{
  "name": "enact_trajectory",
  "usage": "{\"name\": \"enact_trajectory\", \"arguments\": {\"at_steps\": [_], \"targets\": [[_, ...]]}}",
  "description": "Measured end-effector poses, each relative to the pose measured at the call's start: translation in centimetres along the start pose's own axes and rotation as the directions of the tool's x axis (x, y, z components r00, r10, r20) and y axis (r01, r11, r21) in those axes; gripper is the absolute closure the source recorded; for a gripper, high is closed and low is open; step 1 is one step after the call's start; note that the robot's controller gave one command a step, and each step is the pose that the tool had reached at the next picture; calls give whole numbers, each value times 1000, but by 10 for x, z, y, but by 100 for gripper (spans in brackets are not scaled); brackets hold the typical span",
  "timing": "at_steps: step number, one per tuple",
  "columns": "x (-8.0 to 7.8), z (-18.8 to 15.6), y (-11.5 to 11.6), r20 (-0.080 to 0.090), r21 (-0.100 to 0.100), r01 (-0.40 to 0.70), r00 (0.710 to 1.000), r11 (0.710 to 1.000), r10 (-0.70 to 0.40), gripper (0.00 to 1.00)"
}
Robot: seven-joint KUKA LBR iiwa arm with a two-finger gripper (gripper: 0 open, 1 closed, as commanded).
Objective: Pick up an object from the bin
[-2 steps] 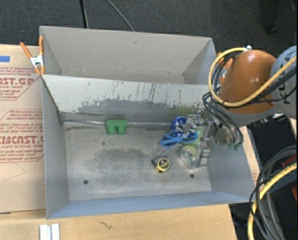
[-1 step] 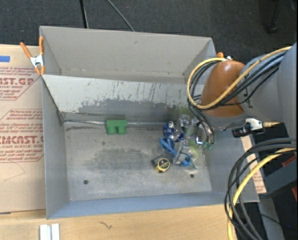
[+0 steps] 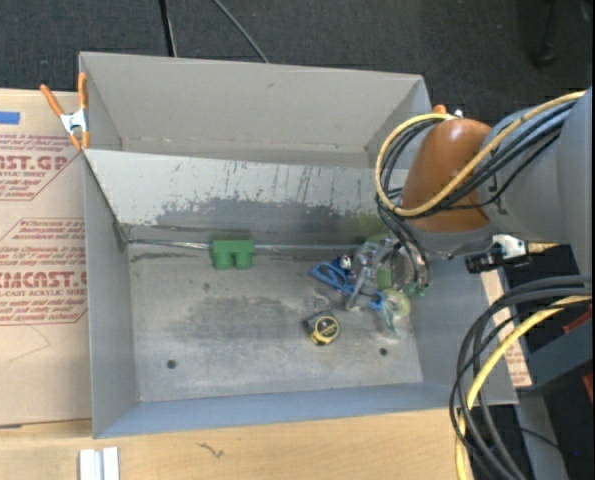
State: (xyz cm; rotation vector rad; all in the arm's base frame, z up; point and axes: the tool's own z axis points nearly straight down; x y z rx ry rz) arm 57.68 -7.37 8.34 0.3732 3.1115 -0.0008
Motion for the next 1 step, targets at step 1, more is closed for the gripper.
{"name": "enact_trajectory", "arguments": {"at_steps": [1], "targets": [[21,-106,12,2,-2,-2,1000,1000,2,100]]}}
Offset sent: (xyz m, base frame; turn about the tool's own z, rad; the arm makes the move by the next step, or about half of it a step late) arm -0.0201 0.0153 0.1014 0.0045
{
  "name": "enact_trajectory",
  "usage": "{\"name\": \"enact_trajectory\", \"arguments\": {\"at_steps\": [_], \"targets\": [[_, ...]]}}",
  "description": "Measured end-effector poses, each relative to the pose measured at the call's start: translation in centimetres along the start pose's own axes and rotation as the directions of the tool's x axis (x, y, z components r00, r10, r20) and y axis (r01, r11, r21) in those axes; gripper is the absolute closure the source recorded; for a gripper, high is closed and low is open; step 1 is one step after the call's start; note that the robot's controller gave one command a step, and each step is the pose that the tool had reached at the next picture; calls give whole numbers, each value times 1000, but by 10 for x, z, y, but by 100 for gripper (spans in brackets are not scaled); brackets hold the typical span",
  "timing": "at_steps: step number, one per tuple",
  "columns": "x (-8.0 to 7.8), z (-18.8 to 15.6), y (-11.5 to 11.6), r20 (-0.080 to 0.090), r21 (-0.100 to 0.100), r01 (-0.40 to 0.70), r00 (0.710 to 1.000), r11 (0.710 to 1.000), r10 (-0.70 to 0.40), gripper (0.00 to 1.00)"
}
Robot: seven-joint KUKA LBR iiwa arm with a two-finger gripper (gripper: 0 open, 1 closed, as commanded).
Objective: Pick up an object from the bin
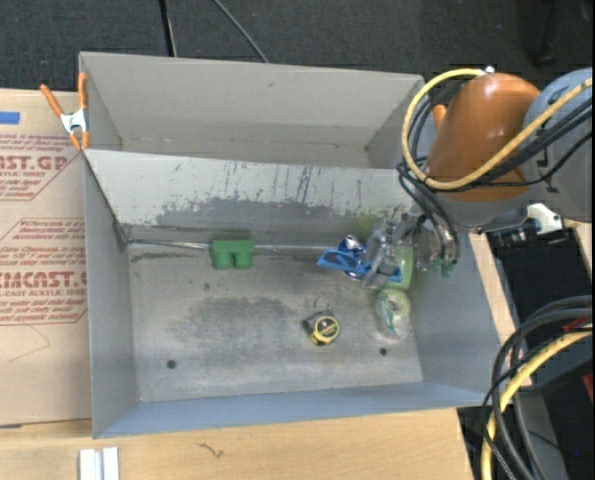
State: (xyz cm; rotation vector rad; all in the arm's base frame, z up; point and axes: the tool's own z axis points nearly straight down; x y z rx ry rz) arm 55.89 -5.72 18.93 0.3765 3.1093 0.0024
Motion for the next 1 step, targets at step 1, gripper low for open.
{"name": "enact_trajectory", "arguments": {"at_steps": [1], "targets": [[-11,-66,-94,-4,4,318,948,948,-318,100]]}}
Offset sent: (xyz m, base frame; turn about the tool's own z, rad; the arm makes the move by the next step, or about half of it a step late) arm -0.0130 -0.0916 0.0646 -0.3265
